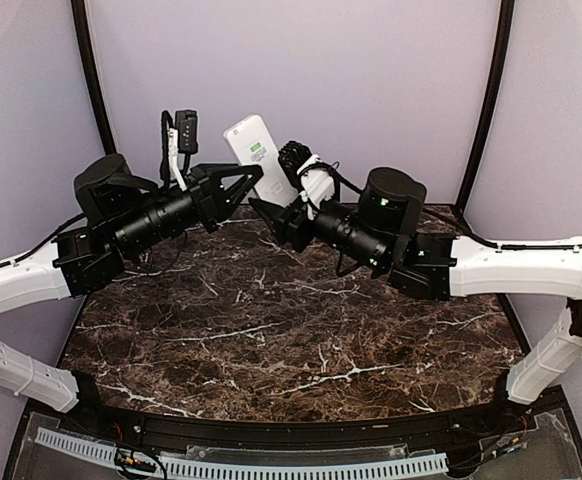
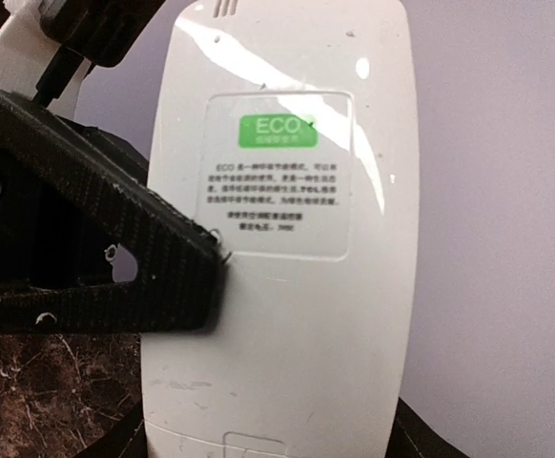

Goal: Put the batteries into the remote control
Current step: Pass from the left arm to the right, then pass from the right arm to the left

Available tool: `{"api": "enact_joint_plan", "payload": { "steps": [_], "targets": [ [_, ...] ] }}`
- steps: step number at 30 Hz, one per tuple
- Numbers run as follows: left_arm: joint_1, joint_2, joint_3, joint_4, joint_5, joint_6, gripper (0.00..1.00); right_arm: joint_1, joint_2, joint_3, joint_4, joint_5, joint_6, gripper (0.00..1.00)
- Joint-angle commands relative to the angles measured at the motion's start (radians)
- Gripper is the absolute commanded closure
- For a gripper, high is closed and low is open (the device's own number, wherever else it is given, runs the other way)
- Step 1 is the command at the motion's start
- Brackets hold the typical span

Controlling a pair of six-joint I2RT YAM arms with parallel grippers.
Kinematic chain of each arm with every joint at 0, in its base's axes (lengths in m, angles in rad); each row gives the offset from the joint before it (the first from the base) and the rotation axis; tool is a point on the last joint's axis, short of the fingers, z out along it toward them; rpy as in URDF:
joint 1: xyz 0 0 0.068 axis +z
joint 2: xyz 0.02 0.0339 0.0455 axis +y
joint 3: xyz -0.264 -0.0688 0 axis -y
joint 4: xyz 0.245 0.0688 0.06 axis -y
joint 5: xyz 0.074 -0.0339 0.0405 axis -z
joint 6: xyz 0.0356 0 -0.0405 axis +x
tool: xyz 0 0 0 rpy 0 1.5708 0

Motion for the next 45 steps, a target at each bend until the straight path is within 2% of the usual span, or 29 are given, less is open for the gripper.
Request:
{"api": "enact_joint_plan", "payload": {
  "steps": [1, 6, 8, 9, 10, 11, 12, 13, 15, 18, 21, 23, 27, 31, 32, 34, 37, 40, 42, 43, 45],
  "targets": [
    [0.0, -0.025, -0.023, 0.043, 0.0, -0.015, 1.0, 0.005, -0.015, 0.023, 0.064, 0.05, 0.0, 0.46],
    [-0.001, -0.032, -0.031, 0.029, -0.006, -0.012, 1.0, 0.006, -0.032, 0.017, 0.043, 0.052, -0.02, 0.73],
    [0.0, -0.044, -0.032, 0.0, -0.016, -0.002, 0.79, 0.005, -0.049, 0.014, 0.013, 0.038, -0.051, 0.85],
    [-0.001, -0.048, -0.03, -0.015, -0.02, 0.012, 0.57, 0.003, -0.06, 0.016, -0.016, 0.024, -0.074, 0.89],
    [-0.001, -0.06, -0.026, -0.055, -0.027, 0.021, 0.48, 0.0, -0.072, 0.019, -0.052, 0.004, -0.096, 0.91],
    [-0.001, -0.066, -0.018, -0.077, -0.032, 0.041, 0.32, -0.003, -0.087, 0.022, -0.098, -0.016, -0.119, 0.93],
    [0.0, -0.082, -0.014, -0.13, -0.032, 0.052, 0.26, -0.01, -0.101, 0.027, -0.148, -0.041, -0.134, 0.95],
    [0.0, -0.091, -0.002, -0.16, -0.028, 0.072, 0.16, -0.021, -0.117, 0.032, -0.204, -0.071, -0.149, 0.96],
    [-0.001, -0.119, 0.022, -0.251, 0.0, 0.104, 0.07, -0.06, -0.153, 0.049, -0.336, -0.165, -0.167, 0.97],
    [0.0, -0.152, 0.057, -0.401, 0.061, 0.14, 0.03, -0.117, -0.185, 0.077, -0.557, -0.406, -0.243, 0.96],
    [0.0, -0.144, 0.113, -0.533, 0.132, 0.164, 0.02, -0.121, -0.187, 0.108, -0.732, -0.491, -0.414, 0.95],
    [-0.001, -0.121, 0.148, -0.637, 0.187, 0.171, 0.02, -0.121, -0.172, 0.148, -0.809, -0.489, -0.467, 0.95],
    [0.0, -0.056, 0.191, -0.684, 0.297, 0.148, 0.02, -0.113, -0.142, 0.215, -0.885, -0.426, -0.554, 0.91],
    [-0.001, 0.004, 0.219, -0.695, 0.285, 0.118, 0.04, -0.078, -0.131, 0.23, -0.877, -0.379, -0.655, 0.91],
    [-0.001, 0.014, 0.233, -0.701, 0.281, 0.113, 0.08, -0.069, -0.129, 0.232, -0.872, -0.365, -0.681, 0.91],
    [-0.001, 0.041, 0.251, -0.714, 0.283, 0.106, 0.19, -0.051, -0.125, 0.235, -0.86, -0.334, -0.723, 0.92],
    [-0.001, 0.052, 0.251, -0.697, 0.298, 0.093, 0.4, -0.04, -0.123, 0.241, -0.86, -0.315, -0.76, 0.92],
    [0.0, 0.043, 0.231, -0.666, 0.304, 0.085, 0.53, -0.035, -0.126, 0.24, -0.857, -0.302, -0.783, 0.92],
    [-0.001, 0.039, 0.222, -0.662, 0.305, 0.083, 0.67, -0.032, -0.128, 0.238, -0.851, -0.294, -0.789, 0.92],
    [-0.001, 0.038, 0.219, -0.662, 0.307, 0.082, 0.78, -0.031, -0.129, 0.238, -0.848, -0.293, -0.789, 0.92],
    [-0.001, 0.037, 0.21, -0.655, 0.317, 0.081, 0.93, -0.031, -0.131, 0.233, -0.829, -0.292, -0.775, 0.88]
  ]
}}
